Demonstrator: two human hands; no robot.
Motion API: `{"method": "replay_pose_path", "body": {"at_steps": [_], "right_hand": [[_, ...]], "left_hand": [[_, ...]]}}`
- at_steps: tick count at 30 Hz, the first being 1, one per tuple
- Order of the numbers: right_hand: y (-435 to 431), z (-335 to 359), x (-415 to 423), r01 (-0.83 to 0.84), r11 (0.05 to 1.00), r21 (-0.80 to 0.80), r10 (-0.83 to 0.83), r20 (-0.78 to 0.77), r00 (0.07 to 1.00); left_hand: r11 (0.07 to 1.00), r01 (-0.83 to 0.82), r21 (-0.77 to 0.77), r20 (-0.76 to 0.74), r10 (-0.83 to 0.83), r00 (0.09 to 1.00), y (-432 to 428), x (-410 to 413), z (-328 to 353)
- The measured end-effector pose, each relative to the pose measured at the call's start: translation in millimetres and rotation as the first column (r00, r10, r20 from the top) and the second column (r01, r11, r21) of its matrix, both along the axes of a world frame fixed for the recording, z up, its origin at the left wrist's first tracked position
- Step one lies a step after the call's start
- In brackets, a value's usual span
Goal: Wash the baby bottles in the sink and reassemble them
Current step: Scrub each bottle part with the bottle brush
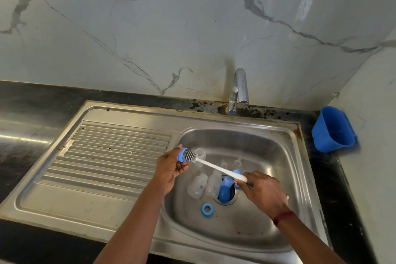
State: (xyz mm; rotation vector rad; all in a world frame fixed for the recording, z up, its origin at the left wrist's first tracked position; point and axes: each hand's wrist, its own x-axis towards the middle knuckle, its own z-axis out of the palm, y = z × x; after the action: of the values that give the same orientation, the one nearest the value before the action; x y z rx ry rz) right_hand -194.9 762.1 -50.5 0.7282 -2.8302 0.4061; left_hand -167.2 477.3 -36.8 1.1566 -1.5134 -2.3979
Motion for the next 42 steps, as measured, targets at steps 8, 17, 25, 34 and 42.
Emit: {"method": "replay_pose_path", "body": {"at_steps": [8, 17, 25, 34, 42], "right_hand": [[-8.7, 5.3, 10.8, -0.072, 0.997, 0.006, 0.071, 0.125, 0.99], [-6.4, 9.8, -3.1, 0.086, 0.987, -0.133, -0.026, 0.398, 0.917], [4.0, -8.2, 10.3, 0.079, 0.99, -0.121, -0.007, 0.509, 0.861], [21.4, -0.1, 11.6, 0.306, 0.896, -0.321, -0.051, 0.611, 0.79], [-1.2, -1.2, 16.4, 0.314, 0.878, -0.361, -0.005, 0.65, 0.76]], "left_hand": [[0.998, 0.046, -0.039, -0.141, -0.051, 0.989, -6.8, 0.5, -4.5], [0.959, 0.14, -0.248, -0.178, -0.187, 0.966, -11.0, 2.9, -5.5], [0.983, 0.121, -0.138, -0.152, -0.141, 0.978, -12.7, 17.8, -9.5], [0.986, -0.006, -0.164, -0.055, -0.003, 0.998, -3.6, 17.3, -6.1], [0.991, 0.119, -0.056, -0.075, -0.123, 0.99, 16.4, 6.8, 3.8]]}}
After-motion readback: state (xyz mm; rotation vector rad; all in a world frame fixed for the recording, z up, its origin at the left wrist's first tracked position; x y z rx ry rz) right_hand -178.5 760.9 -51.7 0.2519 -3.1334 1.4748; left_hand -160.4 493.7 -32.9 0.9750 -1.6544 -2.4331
